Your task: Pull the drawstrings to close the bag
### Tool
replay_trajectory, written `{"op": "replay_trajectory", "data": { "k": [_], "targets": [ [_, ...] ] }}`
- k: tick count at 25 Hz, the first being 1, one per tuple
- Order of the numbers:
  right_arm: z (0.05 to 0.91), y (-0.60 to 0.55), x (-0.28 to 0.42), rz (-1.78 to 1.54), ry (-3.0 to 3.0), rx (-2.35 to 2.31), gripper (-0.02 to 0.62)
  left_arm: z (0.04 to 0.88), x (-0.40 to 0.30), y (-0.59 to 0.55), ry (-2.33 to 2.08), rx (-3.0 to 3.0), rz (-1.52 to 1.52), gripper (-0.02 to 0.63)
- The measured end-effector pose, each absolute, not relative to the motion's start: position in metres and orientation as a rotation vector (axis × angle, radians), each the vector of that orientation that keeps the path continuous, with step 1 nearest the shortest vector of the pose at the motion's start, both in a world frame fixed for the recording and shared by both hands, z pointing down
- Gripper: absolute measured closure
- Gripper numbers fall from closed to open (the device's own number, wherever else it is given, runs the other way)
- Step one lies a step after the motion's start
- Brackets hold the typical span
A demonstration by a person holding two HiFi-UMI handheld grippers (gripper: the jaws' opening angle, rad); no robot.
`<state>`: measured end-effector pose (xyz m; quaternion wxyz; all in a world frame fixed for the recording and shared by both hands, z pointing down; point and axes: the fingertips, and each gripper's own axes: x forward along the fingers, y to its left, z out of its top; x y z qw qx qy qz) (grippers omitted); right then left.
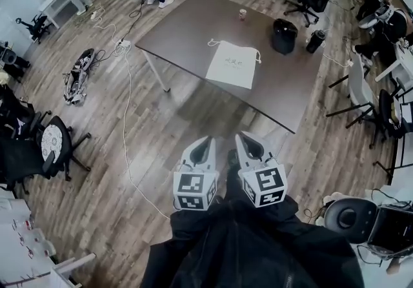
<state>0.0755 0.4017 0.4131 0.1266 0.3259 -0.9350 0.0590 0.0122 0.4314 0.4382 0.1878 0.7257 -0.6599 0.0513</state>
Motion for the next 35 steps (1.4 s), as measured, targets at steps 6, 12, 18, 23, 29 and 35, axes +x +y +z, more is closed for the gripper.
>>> {"op": "replay_trajectory", "data": {
  "k": [6,12,18,23,29,35],
  "targets": [
    [0.43,0.336,0.065,0.188,-2.726,0.955,0.574,0.457,-0.002,0.368,-1.861,2.027,0.174,0.574],
    [0.427,0.232,0.059,0.189,-2.734,0.981,0.574,0.455,-0.013,0.265,-1.871,2.047,0.198,0.574],
    [0.429,0.115,0.051,0.226,-2.715,0.994,0.574,0.455,-0.023,0.15,-1.842,2.056,0.223,0.574],
    [0.436,0.025,0.051,0.299,-2.695,1.015,0.574,0.463,-0.033,0.065,-1.814,2.038,0.275,0.574],
    [0.45,-0.047,0.06,0.359,-2.655,1.04,0.574,0.477,-0.033,-0.01,-1.776,2.038,0.307,0.573],
    [0.488,-0.083,0.072,0.416,-2.553,1.004,0.574,0.511,-0.04,-0.039,-1.692,1.989,0.319,0.574]
  ]
}}
